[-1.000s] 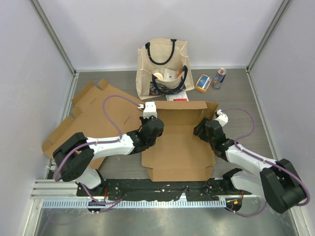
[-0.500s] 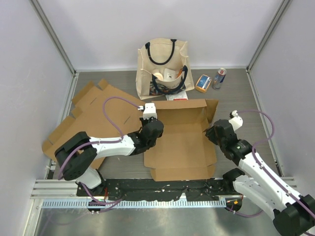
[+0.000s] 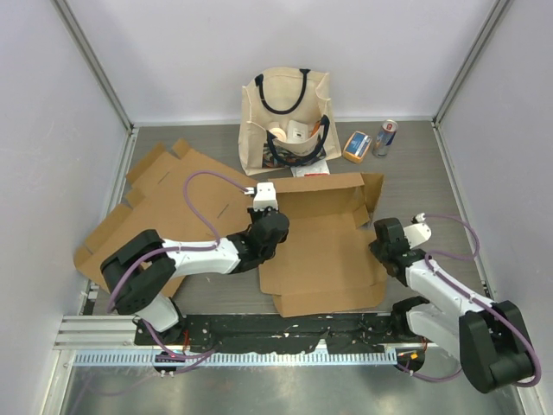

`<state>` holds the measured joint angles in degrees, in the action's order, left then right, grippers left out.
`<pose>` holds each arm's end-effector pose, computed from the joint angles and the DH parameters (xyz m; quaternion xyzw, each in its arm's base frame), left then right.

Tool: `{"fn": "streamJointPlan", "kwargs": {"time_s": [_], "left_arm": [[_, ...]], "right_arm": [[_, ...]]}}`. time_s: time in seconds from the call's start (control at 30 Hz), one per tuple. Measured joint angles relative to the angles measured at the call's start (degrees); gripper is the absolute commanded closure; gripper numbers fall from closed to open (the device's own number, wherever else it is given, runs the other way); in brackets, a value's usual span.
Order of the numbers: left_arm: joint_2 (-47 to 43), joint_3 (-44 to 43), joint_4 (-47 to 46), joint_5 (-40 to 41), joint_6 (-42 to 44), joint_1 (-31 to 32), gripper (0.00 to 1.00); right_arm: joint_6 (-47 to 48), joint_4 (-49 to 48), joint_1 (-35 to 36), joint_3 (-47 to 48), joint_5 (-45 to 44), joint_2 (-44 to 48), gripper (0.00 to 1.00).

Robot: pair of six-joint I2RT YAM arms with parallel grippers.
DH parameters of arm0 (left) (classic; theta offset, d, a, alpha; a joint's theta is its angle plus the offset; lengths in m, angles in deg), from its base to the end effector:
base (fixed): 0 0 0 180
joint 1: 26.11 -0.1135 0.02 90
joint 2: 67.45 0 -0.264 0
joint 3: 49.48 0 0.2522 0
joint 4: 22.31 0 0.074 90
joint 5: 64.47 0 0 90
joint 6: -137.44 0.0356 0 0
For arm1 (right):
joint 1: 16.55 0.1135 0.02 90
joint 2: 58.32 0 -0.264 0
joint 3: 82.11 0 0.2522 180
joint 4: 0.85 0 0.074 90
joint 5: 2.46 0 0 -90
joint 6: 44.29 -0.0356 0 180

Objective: Fold the paper box

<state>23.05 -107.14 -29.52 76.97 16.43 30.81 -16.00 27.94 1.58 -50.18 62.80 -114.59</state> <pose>0.1985 -0.2537 0.1991 -0.0543 0.7949 -0.0688 0.6004 0.1633 0.0378 0.1440 0.4069 0.8353 0.0424 0.3673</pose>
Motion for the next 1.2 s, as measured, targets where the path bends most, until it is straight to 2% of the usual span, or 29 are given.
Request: {"fn": "streamJointPlan", "kwargs": {"time_s": [0.13,0.43,0.6,0.67,0.87,1.1,1.2], "left_arm": [[0.33,0.0,-0.68,-0.09,-0.02,0.02,1.0],[1.11,0.0,-2.16,0.39,0.09,0.02,1.0],[1.31,0.0,-2.54,0.57,0.15,0.02,1.0],[1.31,0.0,-2.56,0.59,0.15,0.02,1.0],[1.38,0.0,-2.6,0.57,0.13,0.02,1.0],[1.49,-0.13,-2.64,0.42,0.13,0.02,1.0],[1.73,-0.28,-2.75,0.48,0.13,0.02,1.0]], "right_arm": [[-0.2,-7.17,-3.74,-2.12,1.75,-0.44,0.7],[7.04,-14.91,-4.13,-9.51,4.68,11.13,0.57],[10.25,-21.0,-4.13,-11.67,5.66,12.96,0.52],[11.78,-23.93,-4.13,-11.65,5.97,11.89,0.48],[16.09,-34.21,-4.13,-11.65,5.92,5.09,0.44],[19.45,-41.11,-4.13,-10.84,5.29,-3.54,0.47],[20.55,-41.38,-4.11,-9.75,4.42,-4.63,0.51]]}}
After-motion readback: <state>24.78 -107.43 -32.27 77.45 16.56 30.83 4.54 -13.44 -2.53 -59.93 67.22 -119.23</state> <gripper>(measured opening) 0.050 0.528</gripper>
